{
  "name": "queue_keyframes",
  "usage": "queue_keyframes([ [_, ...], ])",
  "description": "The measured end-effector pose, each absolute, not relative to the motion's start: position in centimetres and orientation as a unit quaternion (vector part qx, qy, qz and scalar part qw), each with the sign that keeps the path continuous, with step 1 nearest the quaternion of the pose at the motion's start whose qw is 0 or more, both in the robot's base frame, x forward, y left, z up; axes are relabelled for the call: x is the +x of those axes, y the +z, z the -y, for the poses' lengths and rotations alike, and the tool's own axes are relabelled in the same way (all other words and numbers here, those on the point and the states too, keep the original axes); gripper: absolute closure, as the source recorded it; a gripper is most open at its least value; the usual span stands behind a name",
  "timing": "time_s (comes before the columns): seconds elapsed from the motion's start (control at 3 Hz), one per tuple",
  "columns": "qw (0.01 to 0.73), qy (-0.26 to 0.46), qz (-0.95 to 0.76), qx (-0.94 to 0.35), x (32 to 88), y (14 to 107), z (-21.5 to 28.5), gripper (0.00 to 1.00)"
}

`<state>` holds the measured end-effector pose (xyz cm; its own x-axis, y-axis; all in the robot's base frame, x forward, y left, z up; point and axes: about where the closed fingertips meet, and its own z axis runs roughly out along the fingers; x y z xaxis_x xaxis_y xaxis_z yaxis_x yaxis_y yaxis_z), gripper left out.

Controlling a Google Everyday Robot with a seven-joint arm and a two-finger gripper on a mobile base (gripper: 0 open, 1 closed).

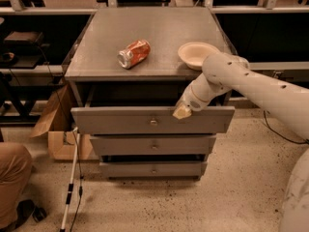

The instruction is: Open top drawer

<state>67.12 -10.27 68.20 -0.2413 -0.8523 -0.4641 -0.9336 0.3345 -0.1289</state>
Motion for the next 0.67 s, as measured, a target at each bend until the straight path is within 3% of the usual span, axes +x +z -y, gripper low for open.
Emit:
queue_keyframes([
  [0.67,0.219,0.090,-0.784,-0.574,65.6,68.0,11.0,0.61],
])
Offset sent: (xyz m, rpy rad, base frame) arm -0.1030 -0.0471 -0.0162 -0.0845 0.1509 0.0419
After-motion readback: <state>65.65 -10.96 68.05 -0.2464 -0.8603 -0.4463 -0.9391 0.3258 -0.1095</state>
